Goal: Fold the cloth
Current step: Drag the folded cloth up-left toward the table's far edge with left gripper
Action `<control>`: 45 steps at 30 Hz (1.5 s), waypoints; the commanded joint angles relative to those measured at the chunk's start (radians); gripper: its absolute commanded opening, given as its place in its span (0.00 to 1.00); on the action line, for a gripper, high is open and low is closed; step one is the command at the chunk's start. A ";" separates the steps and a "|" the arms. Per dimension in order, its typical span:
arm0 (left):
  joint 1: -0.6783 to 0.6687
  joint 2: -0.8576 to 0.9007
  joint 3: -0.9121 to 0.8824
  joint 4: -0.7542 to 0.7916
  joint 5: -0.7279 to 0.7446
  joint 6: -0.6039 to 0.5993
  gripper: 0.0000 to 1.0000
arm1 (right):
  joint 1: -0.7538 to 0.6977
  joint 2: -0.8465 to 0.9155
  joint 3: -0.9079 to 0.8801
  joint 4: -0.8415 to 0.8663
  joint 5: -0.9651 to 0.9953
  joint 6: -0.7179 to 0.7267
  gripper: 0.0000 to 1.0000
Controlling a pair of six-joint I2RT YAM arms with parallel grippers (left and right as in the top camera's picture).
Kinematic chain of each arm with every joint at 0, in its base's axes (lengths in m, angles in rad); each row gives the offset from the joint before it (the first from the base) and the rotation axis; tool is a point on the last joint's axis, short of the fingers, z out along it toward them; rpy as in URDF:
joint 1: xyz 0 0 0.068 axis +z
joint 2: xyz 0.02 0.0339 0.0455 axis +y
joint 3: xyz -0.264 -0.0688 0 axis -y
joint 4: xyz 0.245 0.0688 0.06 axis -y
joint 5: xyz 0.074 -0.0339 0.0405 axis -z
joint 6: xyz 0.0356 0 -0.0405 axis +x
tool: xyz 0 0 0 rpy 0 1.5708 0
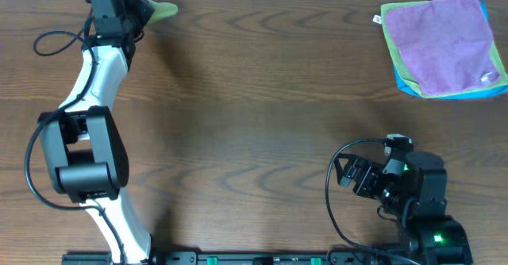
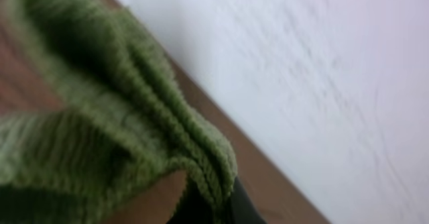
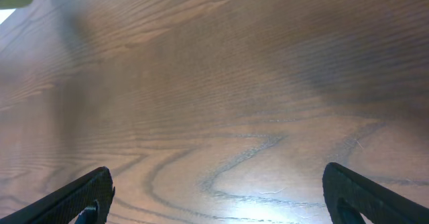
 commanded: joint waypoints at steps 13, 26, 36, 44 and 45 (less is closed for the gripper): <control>0.007 0.137 0.022 -0.067 -0.036 0.049 0.06 | -0.009 -0.005 -0.003 0.002 -0.004 0.010 0.99; 0.007 0.135 0.022 -0.229 0.054 0.050 0.50 | -0.009 -0.005 -0.003 0.002 -0.004 0.010 0.99; 0.007 0.053 0.022 -0.315 0.078 0.139 0.95 | -0.009 -0.005 -0.003 0.002 -0.004 0.010 0.99; 0.008 -0.069 0.022 -0.409 0.040 0.177 0.95 | -0.009 -0.005 -0.003 0.002 -0.004 0.010 0.99; 0.008 -0.081 0.022 -0.423 0.040 0.180 0.95 | -0.009 -0.005 -0.003 0.002 -0.004 0.010 0.99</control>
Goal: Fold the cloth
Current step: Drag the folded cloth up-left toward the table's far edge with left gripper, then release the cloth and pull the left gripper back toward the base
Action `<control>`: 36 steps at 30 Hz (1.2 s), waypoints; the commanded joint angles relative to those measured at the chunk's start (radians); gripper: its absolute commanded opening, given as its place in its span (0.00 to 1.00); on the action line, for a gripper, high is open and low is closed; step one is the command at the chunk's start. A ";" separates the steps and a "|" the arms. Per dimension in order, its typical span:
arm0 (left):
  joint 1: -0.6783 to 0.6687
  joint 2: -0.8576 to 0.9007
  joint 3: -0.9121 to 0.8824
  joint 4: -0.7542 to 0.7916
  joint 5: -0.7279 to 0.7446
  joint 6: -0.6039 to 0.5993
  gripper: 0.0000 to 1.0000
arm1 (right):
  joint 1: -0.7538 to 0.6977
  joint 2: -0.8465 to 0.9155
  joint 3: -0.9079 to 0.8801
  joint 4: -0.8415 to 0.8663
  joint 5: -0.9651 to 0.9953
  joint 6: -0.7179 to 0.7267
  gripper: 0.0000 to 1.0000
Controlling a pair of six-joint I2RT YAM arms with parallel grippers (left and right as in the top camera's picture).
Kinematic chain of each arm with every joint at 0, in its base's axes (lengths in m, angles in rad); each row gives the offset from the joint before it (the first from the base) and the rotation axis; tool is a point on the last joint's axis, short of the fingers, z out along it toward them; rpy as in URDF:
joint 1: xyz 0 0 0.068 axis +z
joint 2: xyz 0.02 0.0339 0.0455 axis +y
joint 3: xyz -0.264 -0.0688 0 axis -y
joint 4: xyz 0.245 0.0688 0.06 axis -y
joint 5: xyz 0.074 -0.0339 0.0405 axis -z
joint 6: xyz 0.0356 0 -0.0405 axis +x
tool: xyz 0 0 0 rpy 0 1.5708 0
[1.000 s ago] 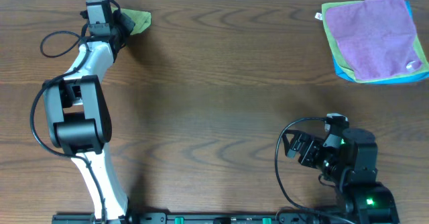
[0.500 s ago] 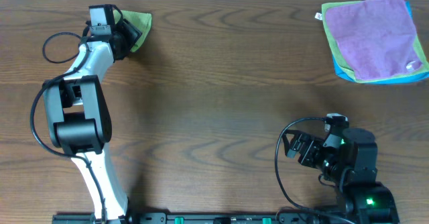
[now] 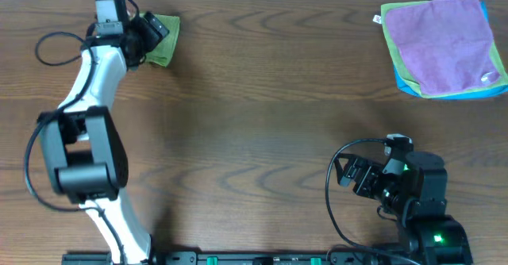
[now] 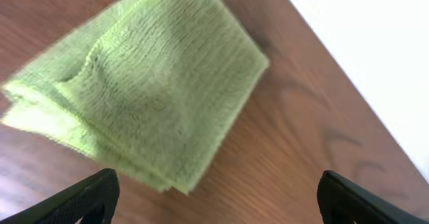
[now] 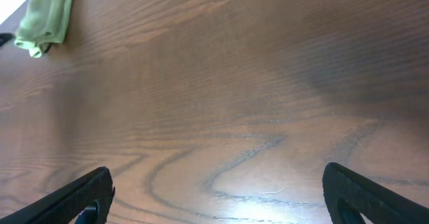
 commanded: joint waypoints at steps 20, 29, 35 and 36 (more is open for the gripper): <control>0.011 -0.250 0.020 -0.126 0.030 0.093 0.95 | -0.009 -0.005 -0.003 0.002 -0.005 0.010 0.99; 0.011 -0.477 0.019 -0.398 -0.137 0.204 0.95 | -0.009 -0.005 -0.003 0.002 -0.005 0.010 0.99; 0.011 -0.613 0.002 -0.618 -0.274 0.266 0.95 | -0.009 -0.005 -0.003 0.002 -0.005 0.010 0.99; 0.011 -0.630 -0.008 -0.646 -0.287 0.282 0.96 | -0.009 -0.005 -0.003 0.002 -0.005 0.010 0.99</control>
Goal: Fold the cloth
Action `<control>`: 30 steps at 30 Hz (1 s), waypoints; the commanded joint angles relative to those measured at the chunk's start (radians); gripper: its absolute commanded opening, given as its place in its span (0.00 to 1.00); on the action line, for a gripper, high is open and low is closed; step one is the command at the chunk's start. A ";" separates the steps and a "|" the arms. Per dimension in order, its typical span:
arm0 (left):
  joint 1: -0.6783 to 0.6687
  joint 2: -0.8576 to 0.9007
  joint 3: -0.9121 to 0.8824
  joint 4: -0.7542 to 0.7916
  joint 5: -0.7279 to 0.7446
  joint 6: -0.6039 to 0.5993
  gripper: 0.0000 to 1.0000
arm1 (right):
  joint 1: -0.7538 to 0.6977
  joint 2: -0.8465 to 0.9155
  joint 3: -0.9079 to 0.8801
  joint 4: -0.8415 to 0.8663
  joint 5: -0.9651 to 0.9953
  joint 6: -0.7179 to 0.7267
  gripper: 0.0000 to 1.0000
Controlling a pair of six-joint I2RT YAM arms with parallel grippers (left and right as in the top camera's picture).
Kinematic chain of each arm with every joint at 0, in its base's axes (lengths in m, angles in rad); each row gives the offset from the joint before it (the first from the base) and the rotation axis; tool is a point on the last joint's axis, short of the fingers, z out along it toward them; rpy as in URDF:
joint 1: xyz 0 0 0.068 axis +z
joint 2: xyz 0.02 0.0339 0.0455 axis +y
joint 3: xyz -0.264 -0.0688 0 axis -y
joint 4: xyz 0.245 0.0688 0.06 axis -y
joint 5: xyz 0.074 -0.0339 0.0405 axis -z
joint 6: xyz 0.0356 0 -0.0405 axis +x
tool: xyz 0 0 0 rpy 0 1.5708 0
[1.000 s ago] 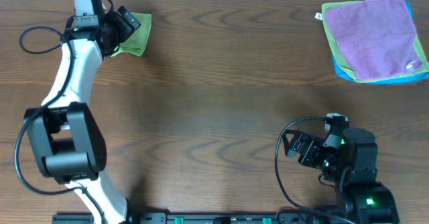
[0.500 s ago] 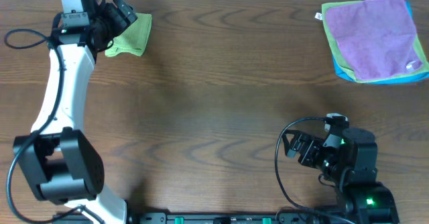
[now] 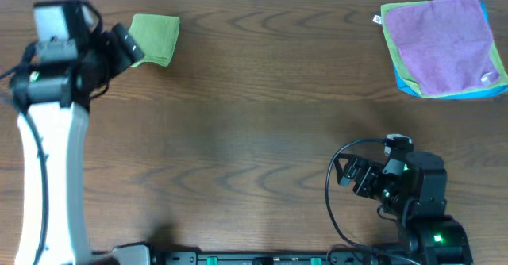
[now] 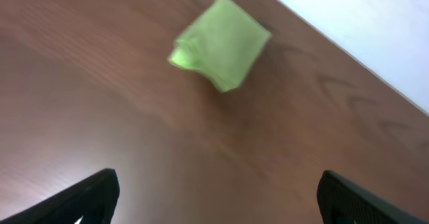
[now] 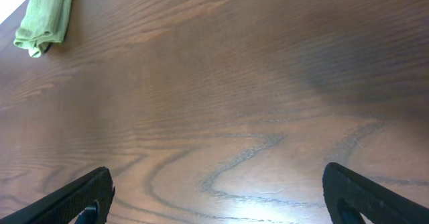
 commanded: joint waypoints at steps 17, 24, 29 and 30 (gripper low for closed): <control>0.002 -0.558 -0.697 0.154 -0.133 0.108 0.95 | -0.009 -0.005 -0.003 0.002 -0.004 0.010 0.99; -0.003 -0.821 -0.904 0.175 -0.151 0.109 0.95 | -0.009 -0.005 -0.003 0.002 -0.004 0.010 0.99; -0.057 -0.992 -1.030 0.189 -0.264 0.113 0.96 | -0.009 -0.005 -0.003 0.002 -0.004 0.010 0.99; -0.075 -1.028 -1.057 0.189 -0.289 0.121 0.95 | -0.009 -0.005 -0.003 0.002 -0.004 0.010 0.99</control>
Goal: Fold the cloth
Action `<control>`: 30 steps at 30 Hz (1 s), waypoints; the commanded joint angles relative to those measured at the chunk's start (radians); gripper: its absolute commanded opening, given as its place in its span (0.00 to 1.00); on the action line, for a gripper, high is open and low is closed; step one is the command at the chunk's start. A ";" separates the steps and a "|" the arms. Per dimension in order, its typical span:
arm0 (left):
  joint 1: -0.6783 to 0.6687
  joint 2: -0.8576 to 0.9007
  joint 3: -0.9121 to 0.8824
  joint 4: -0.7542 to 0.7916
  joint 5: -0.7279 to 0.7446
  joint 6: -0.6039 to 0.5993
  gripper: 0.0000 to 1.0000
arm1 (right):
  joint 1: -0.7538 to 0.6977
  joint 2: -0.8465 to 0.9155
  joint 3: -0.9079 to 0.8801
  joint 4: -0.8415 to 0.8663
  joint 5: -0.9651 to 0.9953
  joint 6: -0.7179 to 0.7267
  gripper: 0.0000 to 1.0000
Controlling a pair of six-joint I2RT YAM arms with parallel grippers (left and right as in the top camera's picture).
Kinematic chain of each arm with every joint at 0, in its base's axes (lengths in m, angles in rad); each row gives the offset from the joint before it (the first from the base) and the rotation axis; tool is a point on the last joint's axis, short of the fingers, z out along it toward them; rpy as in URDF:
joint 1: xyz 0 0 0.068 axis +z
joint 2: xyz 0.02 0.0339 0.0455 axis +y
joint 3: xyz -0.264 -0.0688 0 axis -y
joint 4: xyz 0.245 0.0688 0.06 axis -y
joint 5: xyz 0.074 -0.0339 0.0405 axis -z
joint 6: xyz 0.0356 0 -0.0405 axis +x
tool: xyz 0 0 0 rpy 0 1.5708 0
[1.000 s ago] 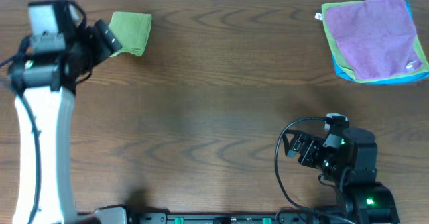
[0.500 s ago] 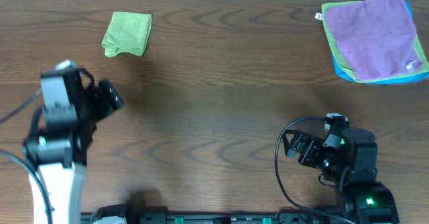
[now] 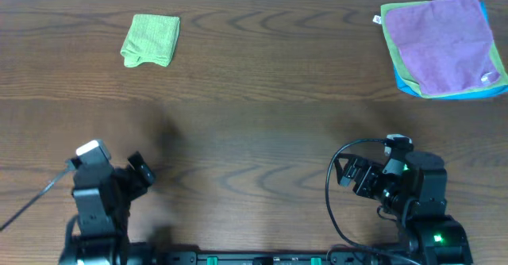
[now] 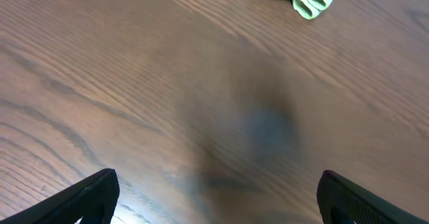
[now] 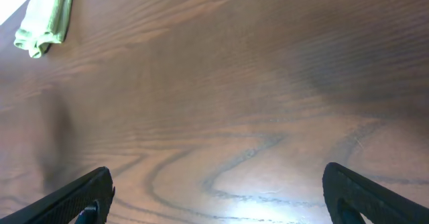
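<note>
A small green cloth [image 3: 151, 40], folded into a compact rectangle, lies at the far left of the wooden table [image 3: 254, 122]; the left wrist view shows the green cloth at its top edge and the right wrist view shows the green cloth [image 5: 44, 20] at upper left. My left gripper [image 3: 141, 176] sits open at the near left edge, far from the cloth, nothing between its fingers [image 4: 94, 196]. My right gripper [image 3: 345, 172] rests open at the near right, its fingers [image 5: 87, 196] spread over bare wood.
A stack of cloths, purple [image 3: 444, 35] on top of green and blue ones, lies at the far right corner. A black cable [image 3: 337, 209] loops beside the right arm's base.
My left arm has pulled back from beside the green cloth at the far left to the near left edge of the table. The cloth and right arm have not moved.
My left gripper held the green cloth bunched at the far left edge. Then the cloth lay folded on the table with the gripper open just beside it. The arm stood a little further off, and now rests at the near edge.
</note>
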 commanded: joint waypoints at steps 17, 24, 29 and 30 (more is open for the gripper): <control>-0.070 -0.366 -0.250 -0.014 -0.014 0.235 0.95 | -0.009 -0.005 -0.002 0.002 -0.004 0.006 0.99; -0.070 -0.398 -0.258 -0.100 -0.007 0.308 0.95 | -0.009 -0.005 -0.002 0.002 -0.004 0.006 0.99; -0.070 -0.421 -0.258 -0.139 0.052 0.418 0.95 | -0.009 -0.005 -0.002 0.002 -0.004 0.006 0.99; -0.070 -0.426 -0.258 -0.147 0.052 0.420 0.95 | -0.009 -0.005 -0.002 0.002 -0.004 0.006 0.99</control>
